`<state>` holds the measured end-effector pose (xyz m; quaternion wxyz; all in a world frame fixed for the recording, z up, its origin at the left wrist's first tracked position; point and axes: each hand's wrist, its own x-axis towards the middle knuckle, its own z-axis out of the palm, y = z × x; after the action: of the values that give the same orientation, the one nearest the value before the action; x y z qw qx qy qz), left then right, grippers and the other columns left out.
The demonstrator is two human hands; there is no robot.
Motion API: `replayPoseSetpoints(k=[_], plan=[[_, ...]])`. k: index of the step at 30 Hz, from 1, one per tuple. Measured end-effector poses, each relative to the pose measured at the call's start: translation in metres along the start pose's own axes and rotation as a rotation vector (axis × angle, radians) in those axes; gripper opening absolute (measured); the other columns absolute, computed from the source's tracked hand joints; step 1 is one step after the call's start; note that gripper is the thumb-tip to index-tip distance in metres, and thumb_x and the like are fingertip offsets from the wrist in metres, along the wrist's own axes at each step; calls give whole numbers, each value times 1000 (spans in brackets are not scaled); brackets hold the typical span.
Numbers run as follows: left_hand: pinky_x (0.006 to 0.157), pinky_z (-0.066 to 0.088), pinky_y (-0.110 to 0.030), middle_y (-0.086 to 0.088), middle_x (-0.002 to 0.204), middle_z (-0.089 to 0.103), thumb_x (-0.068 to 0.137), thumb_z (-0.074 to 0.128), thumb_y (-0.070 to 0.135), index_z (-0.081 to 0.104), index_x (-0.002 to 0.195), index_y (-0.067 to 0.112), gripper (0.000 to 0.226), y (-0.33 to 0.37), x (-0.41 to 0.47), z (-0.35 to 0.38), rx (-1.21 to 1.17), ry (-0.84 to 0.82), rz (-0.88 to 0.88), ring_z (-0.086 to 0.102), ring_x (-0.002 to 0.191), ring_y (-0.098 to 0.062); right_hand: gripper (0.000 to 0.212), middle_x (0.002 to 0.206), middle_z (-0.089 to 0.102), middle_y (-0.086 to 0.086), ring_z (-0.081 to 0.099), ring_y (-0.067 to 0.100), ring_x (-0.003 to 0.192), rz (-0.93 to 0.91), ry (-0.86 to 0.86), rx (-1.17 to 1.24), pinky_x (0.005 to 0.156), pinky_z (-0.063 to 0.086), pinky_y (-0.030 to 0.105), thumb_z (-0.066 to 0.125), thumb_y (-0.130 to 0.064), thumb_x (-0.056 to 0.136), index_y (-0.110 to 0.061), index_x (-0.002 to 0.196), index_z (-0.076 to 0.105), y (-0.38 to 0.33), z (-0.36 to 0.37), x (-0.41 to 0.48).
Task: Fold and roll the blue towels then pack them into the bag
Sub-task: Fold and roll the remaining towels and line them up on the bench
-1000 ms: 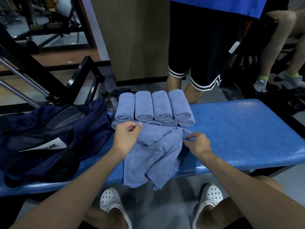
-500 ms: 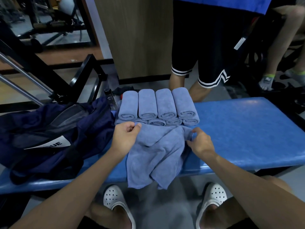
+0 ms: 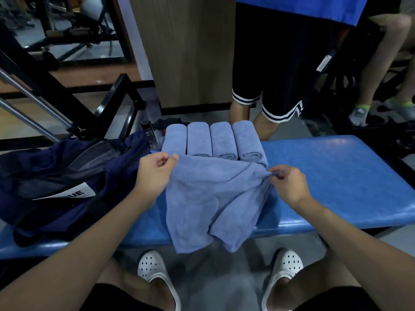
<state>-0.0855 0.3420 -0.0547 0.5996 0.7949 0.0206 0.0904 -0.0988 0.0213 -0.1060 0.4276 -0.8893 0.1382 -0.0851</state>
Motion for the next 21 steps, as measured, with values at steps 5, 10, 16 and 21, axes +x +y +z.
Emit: replayPoseSetpoints(k=[5, 10, 16, 21], plan=[[72, 44, -41, -12, 79, 60, 78, 66, 53, 66, 87, -2, 55, 26, 9, -15, -69, 9, 37, 51, 75, -23, 25, 86, 68, 3, 63, 19, 78, -91, 115, 50, 63, 48, 13, 56, -5, 93, -15, 107, 74, -21, -41, 3], [70, 47, -42, -29, 78, 64, 94, 65, 29, 71, 83, 3, 28, 59, 4, -22, -85, 65, 97, 54, 73, -25, 32, 100, 73, 8, 64, 34, 95, -274, 169, -258, 75, 50, 36, 48, -14, 94, -25, 115, 69, -40, -75, 6], [67, 43, -40, -14, 77, 59, 92, 65, 32, 71, 80, 6, 29, 69, 4, -31, -67, 94, 115, 51, 71, -23, 32, 102, 70, 12, 63, 34, 97, -401, 198, -352, 79, 53, 41, 48, -14, 93, -24, 113, 71, -60, -93, 3], [70, 50, -42, -10, 79, 55, 80, 66, 48, 65, 84, -2, 50, 69, 4, -38, -78, 80, 134, 50, 75, -23, 27, 85, 67, 10, 59, 27, 72, -354, 153, -249, 61, 45, 28, 53, -9, 94, -18, 109, 74, -70, -96, -5]])
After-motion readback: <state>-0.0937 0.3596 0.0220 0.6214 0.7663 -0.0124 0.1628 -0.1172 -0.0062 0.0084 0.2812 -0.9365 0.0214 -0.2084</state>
